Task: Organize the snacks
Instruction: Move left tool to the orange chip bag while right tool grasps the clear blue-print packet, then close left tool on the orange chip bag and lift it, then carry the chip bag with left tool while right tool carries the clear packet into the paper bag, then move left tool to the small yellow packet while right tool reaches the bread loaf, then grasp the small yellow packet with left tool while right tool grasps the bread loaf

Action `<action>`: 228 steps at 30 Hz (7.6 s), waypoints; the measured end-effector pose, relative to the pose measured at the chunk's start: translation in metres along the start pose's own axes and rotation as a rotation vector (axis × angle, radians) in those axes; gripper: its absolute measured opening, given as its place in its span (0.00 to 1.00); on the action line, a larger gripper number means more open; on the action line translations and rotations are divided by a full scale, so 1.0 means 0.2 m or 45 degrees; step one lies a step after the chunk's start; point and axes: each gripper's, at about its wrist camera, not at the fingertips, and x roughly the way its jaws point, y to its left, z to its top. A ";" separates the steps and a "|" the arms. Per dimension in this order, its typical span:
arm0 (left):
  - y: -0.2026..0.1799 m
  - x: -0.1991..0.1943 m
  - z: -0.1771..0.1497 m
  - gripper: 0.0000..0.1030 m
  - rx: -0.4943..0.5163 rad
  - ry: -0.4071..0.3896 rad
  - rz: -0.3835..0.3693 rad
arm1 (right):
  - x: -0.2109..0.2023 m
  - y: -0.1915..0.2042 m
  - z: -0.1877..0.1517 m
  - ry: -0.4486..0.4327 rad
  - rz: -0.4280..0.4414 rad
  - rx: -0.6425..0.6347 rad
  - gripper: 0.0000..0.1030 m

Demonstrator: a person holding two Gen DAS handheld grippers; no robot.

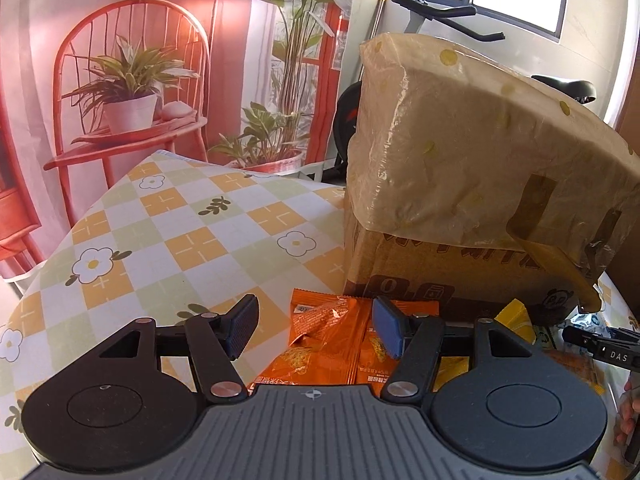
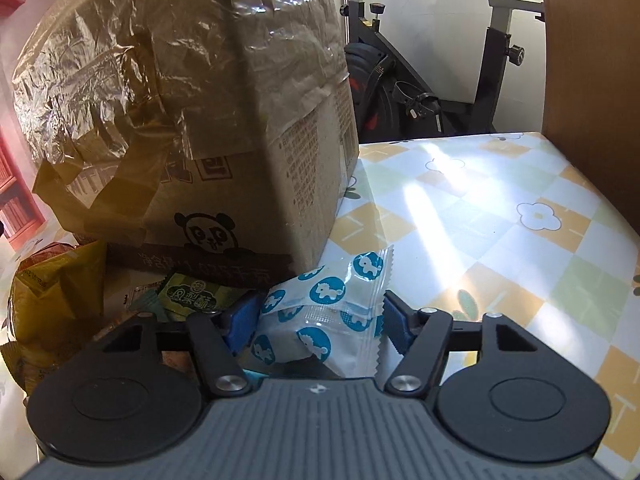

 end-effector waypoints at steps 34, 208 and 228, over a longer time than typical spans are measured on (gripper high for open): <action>0.02 0.33 -0.20 0.92 -0.054 0.176 -0.155 | -0.02 -0.01 -0.01 -0.044 0.046 0.026 0.49; -0.35 -0.01 -0.33 0.58 0.359 0.224 -0.297 | -0.22 0.39 -0.22 -0.065 0.187 -0.477 0.79; -0.40 0.04 -0.41 0.33 0.391 0.204 -0.241 | -0.24 0.39 -0.24 -0.097 0.142 -0.466 0.78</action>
